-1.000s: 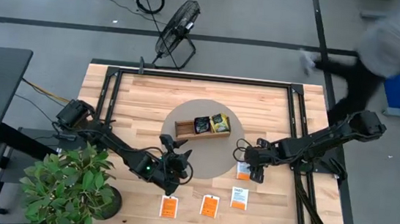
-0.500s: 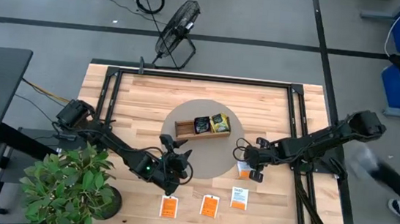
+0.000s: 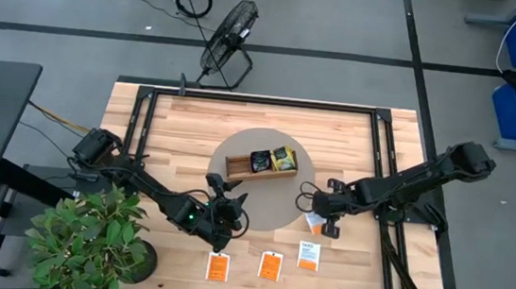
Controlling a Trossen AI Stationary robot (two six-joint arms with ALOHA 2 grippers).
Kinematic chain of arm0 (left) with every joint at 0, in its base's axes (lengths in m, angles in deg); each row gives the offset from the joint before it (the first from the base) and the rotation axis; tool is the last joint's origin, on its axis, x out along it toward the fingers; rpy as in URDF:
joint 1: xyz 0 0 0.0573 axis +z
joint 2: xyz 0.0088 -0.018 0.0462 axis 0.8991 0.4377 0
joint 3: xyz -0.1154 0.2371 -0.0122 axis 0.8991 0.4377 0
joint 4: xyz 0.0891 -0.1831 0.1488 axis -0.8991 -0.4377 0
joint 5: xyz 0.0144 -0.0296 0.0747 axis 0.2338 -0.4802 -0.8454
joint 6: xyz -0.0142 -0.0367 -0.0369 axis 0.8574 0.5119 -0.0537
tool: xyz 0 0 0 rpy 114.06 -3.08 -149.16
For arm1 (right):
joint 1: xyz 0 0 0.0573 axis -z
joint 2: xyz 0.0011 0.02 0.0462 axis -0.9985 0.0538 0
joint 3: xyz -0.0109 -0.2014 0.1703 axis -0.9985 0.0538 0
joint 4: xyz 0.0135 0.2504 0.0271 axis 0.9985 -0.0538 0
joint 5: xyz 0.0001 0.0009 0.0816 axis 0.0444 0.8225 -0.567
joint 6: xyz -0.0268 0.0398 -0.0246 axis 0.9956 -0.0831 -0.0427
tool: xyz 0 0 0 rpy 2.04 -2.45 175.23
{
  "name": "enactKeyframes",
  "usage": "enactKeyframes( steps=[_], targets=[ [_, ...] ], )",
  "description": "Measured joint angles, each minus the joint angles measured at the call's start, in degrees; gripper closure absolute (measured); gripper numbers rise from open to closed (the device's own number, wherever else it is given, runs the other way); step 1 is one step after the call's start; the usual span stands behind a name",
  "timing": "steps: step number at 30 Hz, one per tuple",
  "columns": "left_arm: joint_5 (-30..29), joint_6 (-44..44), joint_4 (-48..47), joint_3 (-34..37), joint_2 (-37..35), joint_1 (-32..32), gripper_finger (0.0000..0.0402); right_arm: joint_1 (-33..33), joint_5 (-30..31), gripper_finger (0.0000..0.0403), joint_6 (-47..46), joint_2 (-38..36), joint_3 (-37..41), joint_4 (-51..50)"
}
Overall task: Pick & Place Tea
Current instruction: Put the white tea bag into the left section of the wooden organizer
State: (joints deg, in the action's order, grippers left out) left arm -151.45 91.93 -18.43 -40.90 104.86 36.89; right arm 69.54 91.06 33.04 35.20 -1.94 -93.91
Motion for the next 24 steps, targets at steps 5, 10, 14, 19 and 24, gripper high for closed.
enactKeyframes(
  steps=[5, 10, 14, 19, 24],
  targets=[
    [0.0, 0.1, 0.04, 0.0, 0.0, 0.0, 0.0177, -1.55, 3.5, 0.0402, 1.28, -0.02, -5.39, -4.96],
    [0.05, 2.77, 0.61, 0.0, 0.0, 0.19, 0.0177, -3.23, 12.73, 0.0402, 1.83, -0.04, -10.61, -6.94],
    [0.11, 6.81, 1.14, 0.0, 0.0, 1.06, 0.0177, -4.99, 23.51, 0.0403, 3.47, -0.04, -13.07, -4.92],
    [0.28, 9.29, 2.32, 0.0, 0.0, 2.27, 0.0177, -6.9, 35.72, 0.0403, 6.4, 0.2, -13.33, 0.45],
    [4.92, 5.51, 8.12, 0.0, 0.0, 4.05, 0.0177, -8.22, 43.91, 0.0403, 10.21, 1.4, -13.33, 5.4]
  ],
)
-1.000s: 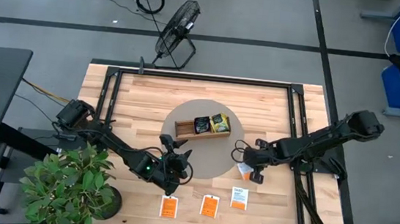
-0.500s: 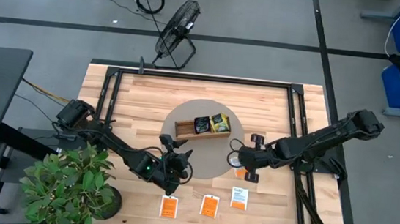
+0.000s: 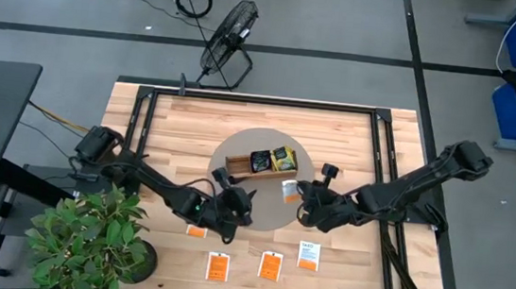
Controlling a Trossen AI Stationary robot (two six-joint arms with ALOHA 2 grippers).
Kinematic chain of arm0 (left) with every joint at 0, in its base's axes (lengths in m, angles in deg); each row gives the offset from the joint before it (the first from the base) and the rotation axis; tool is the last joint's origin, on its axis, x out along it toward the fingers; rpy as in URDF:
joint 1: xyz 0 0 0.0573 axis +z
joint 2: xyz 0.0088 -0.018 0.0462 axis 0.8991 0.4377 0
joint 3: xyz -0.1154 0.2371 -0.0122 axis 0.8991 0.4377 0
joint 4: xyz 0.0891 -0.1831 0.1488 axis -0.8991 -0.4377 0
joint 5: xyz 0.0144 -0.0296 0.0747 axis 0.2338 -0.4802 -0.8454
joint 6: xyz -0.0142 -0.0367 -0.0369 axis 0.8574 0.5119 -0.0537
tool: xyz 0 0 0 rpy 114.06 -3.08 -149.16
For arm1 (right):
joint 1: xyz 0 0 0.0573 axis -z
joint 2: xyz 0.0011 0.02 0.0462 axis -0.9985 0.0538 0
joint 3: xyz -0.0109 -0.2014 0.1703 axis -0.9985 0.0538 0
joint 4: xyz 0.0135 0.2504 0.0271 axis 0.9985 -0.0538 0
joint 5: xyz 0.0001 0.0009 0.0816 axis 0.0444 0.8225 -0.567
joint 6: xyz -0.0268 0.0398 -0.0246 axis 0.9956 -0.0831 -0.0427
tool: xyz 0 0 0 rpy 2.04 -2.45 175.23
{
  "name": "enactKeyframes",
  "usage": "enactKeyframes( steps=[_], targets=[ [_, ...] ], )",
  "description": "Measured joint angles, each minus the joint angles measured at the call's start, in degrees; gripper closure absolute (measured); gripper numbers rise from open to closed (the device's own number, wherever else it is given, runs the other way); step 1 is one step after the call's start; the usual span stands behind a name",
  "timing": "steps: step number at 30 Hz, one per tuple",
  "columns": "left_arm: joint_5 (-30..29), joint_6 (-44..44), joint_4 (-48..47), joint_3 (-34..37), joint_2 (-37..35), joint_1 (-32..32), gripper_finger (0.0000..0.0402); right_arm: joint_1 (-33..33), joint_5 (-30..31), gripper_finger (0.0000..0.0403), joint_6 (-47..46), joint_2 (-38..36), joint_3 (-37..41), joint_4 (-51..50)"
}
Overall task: Pick & Place Tea
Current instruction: Put the white tea bag into the left section of the wooden organizer
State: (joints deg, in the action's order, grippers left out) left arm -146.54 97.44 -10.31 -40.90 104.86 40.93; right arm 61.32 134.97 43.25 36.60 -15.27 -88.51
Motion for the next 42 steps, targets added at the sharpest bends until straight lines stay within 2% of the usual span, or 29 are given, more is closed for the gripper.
enactKeyframes(
  steps=[7, 12, 18, 26, 33, 38, 42],
  targets=[
    [7.74, -9.14, 11.14, -0.07, 0.0, 3.17, 0.0177, -2.1, 7.24, 0.0403, 3.21, 1.7, 0.0, 3.84],
    [17.0, -13.55, 19.07, -0.07, 0.0, 5.49, 0.0177, -4.77, 12.46, 0.0403, 1.52, 1.68, 0.0, 1.91],
    [30.17, -12.98, 27.9, -0.07, 0.0, 8.24, 0.0177, -7.9, 19.66, 0.0403, 0.53, 1.66, -0.01, 1.96],
    [38.94, -8.45, 35.28, -0.07, 0.0, 10.6, 0.0177, -8.82, 21.02, 0.0403, -0.02, 1.67, 0.0, 1.82],
    [39.43, -2.76, 35.79, -0.04, 0.0, 12.87, 0.0177, -8.82, 23.11, 0.0403, 2.68, 1.66, 0.0, 5.14],
    [39.36, -2.96, 36.72, -0.04, 0.0, 13.55, 0.0178, -8.8, 22.98, 0.0403, 5.09, 1.66, -0.02, 8.03],
    [40.18, -3.78, 38.57, -0.02, 0.0, 13.77, 0.0196, -8.76, 22.29, 0.0403, 7.26, 1.66, 0.0, 10.24]
  ],
)
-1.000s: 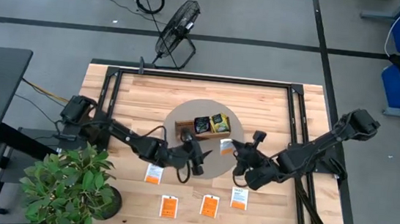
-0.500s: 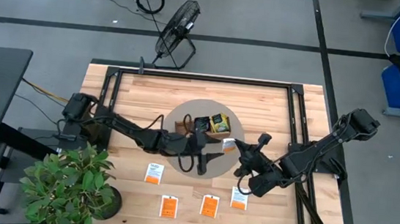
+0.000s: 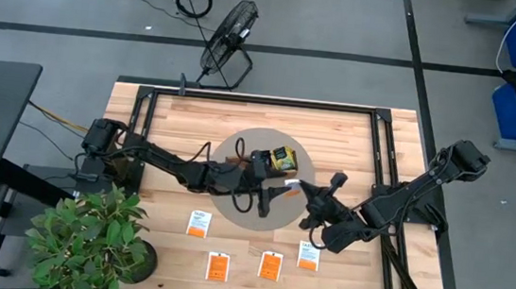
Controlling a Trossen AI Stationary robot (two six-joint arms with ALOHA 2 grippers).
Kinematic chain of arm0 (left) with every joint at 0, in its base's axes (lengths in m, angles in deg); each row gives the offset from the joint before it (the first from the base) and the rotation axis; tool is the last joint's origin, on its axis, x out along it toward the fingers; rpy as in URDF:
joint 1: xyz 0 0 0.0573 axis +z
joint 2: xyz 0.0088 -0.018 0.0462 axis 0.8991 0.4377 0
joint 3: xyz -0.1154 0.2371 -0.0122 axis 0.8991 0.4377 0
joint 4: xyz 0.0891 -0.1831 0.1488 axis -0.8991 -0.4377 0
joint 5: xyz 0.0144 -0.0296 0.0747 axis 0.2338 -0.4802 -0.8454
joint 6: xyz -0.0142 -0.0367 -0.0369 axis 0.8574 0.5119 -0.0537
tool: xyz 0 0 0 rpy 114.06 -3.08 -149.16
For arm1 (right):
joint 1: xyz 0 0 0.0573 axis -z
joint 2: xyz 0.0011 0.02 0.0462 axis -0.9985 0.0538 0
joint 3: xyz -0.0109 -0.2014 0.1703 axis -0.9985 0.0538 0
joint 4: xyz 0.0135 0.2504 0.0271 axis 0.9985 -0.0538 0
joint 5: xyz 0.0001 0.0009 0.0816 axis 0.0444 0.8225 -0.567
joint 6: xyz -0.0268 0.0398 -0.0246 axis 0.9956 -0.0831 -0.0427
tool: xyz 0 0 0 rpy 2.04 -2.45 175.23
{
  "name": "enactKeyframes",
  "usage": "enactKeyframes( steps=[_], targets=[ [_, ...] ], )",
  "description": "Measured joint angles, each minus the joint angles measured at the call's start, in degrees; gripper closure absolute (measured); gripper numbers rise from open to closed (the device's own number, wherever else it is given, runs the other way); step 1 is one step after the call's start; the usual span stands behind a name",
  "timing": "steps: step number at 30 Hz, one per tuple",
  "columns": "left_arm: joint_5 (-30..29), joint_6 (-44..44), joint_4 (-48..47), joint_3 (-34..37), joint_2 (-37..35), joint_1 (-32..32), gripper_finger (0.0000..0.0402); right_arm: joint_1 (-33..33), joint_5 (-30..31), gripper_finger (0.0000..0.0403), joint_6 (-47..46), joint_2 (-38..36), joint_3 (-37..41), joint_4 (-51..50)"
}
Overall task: Pick & Place Tea
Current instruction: Put the white tea bag into the left section of the wooden organizer
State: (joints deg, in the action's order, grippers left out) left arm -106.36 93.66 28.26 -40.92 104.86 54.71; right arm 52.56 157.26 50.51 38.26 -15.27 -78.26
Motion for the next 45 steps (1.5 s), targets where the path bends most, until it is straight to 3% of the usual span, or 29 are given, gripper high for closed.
enactKeyframes(
  steps=[15, 20, 24, 35, 41, 45],
  targets=[
    [4.29, -3.46, 0.54, 0.02, 0.0, 0.3, 0.0393, 1.63, -0.95, 0.0403, 5.28, 0.0, -0.01, 4.21],
    [4.52, -5.3, -1.56, 0.02, 0.0, 0.19, 0.0397, 1.73, -6.38, 0.0393, 6.77, 0.0, 0.0, 3.85],
    [4.12, -6.62, -3.99, 0.02, 0.0, 0.08, 0.0398, 1.73, -8.12, 0.0357, 8.79, 0.0, 0.0, 3.71],
    [-6.88, -13.83, -11.76, 0.58, 0.02, -3.28, 0.04, 1.69, -7.08, 0.0227, 11.24, -1.61, 0.0, 3.8],
    [-16.94, -15.5, -11.89, 5.31, 0.02, -6.22, 0.04, 2.71, -12.2, 0.0204, 11.81, -4.34, 0.0, 3.6],
    [-18.12, -14.1, -7.88, 9.99, -1.16, -6.45, 0.04, 4.65, -16.0, 0.0202, 11.01, -5.29, -0.02, 3.67]
  ],
)
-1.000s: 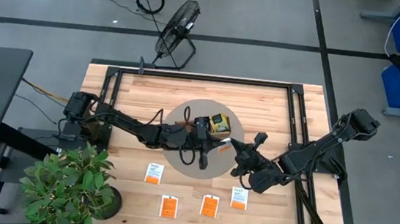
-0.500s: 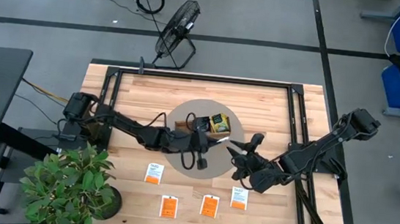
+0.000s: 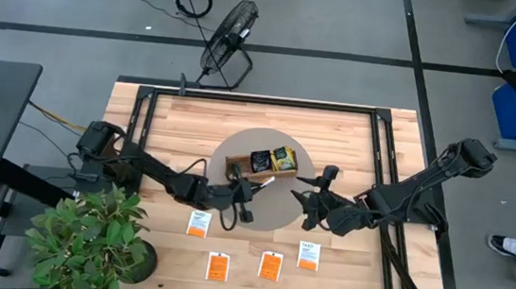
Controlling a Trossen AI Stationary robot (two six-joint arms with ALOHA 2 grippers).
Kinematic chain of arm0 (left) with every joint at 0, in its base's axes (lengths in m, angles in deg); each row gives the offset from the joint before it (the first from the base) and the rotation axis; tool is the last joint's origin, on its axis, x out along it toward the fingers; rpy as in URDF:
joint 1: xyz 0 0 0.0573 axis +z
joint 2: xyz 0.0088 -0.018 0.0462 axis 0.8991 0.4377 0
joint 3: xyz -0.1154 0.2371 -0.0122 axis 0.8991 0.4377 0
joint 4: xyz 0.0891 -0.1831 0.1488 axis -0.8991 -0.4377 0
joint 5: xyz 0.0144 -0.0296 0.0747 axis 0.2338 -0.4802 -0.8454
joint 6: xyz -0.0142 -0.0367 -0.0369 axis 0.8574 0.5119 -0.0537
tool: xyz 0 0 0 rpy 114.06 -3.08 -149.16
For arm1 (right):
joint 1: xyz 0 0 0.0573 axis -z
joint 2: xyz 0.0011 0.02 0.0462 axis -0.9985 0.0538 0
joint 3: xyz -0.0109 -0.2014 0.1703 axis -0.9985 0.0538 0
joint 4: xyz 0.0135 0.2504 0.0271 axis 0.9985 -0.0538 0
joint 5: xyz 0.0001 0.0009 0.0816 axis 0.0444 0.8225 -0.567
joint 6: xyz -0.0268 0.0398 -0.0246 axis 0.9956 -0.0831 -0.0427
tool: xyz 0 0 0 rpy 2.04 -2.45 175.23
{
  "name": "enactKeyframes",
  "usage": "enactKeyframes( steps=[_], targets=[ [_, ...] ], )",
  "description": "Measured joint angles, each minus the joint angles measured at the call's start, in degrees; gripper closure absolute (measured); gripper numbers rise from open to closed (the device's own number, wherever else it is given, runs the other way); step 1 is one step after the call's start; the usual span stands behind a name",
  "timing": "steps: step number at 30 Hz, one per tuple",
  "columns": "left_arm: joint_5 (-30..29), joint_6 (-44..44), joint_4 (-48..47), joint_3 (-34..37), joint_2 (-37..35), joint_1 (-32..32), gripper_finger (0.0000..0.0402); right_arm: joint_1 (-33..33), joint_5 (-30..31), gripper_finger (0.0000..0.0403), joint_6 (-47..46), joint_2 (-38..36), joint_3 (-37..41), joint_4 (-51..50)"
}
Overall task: Pick & Place Tea
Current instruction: Put the white tea bag into the left section of the wooden organizer
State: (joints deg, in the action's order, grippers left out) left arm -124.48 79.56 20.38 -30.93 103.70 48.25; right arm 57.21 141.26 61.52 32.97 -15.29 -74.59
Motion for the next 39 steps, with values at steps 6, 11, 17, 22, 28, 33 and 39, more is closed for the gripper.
enactKeyframes(
  steps=[6, 11, 17, 22, 28, 33, 39],
  targets=[
    [1.26, -1.59, 12.03, 9.83, -6.96, 0.02, 0.0401, 4.5, -7.9, 0.0202, 0.3, 0.0, 0.0, 0.92],
    [5.16, -3.16, 22.87, 18.25, -12.44, 1.78, 0.0401, 6.68, -10.86, 0.0202, 1.07, -0.02, -0.02, 2.84],
    [14.76, -2.03, 32.06, 26.23, -13.85, 6.8, 0.0401, 8.04, -14.52, 0.0202, 2.04, -0.02, -0.02, 5.45],
    [21.0, -1.28, 33.85, 29.49, -13.85, 11.52, 0.0401, 8.31, -15.99, 0.0202, 2.44, -0.02, -0.02, 6.32],
    [30.41, -0.93, 34.51, 31.28, -13.85, 17.56, 0.0401, 8.3, -16.34, 0.0202, 2.42, 0.0, -0.02, 6.45],
    [34.59, -0.86, 36.12, 33.53, -13.85, 22.02, 0.0401, 8.29, -16.35, 0.0202, 2.42, 0.02, -0.02, 6.43],
    [40.37, -0.52, 35.87, 34.34, -13.83, 25.46, 0.0401, 8.31, -17.2, 0.0202, 2.44, 0.02, -0.02, 6.45]
  ],
)
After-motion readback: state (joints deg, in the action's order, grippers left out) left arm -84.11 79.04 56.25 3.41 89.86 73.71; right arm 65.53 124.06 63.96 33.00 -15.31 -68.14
